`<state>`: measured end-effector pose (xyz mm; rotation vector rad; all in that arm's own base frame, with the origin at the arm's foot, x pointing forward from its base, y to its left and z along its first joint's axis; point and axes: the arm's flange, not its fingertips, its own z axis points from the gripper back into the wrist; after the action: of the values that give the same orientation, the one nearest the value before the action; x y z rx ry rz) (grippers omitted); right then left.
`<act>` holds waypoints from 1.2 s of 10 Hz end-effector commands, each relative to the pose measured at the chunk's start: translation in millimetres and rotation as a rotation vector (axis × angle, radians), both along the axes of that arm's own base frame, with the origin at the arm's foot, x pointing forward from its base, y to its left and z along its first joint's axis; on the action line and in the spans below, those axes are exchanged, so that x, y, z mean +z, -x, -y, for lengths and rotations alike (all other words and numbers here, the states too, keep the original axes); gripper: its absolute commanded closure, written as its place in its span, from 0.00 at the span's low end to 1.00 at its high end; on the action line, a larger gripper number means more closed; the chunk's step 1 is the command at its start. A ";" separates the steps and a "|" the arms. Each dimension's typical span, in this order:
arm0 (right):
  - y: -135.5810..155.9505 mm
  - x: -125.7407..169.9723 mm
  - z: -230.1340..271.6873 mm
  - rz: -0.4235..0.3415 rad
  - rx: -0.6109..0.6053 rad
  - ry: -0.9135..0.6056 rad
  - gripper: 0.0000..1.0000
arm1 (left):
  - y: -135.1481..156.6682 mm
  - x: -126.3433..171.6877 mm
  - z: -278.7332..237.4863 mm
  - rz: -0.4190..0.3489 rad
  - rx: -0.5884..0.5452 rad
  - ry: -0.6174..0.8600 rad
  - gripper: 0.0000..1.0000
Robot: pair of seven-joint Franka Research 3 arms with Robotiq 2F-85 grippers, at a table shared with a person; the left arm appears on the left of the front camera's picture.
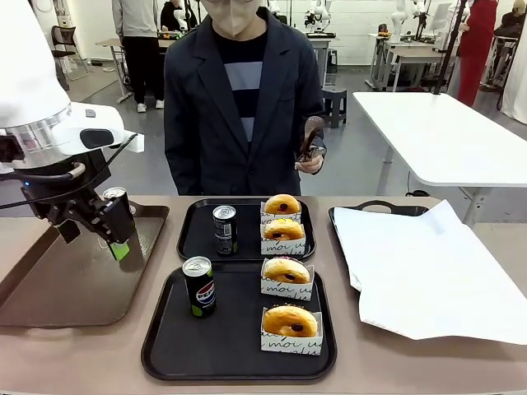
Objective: Set up donuts and drinks on trays.
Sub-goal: Pick up one Pepsi coke from the Handle tray and place it on the Flat Tray without a Pepsi coke.
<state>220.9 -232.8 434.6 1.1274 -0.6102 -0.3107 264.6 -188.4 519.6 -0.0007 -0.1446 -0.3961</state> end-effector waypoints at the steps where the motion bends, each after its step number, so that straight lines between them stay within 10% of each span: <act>1: -2.5 0.6 0.4 0.031 -0.003 -0.010 0.00 | 0.0 0.0 0.0 0.000 0.000 0.000 0.00; 5: -2.5 0.6 0.4 0.031 -0.003 -0.010 0.00 | -66.4 33.2 -180.2 -0.243 0.272 0.734 0.00; 12: -2.5 0.6 0.4 0.031 -0.003 -0.010 0.00 | -50.1 -50.2 -352.5 -0.283 0.251 1.076 0.00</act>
<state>220.8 -233.1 435.0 1.1261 -0.6104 -0.3110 312.0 149.0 466.2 -1.0214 -0.0319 -0.0088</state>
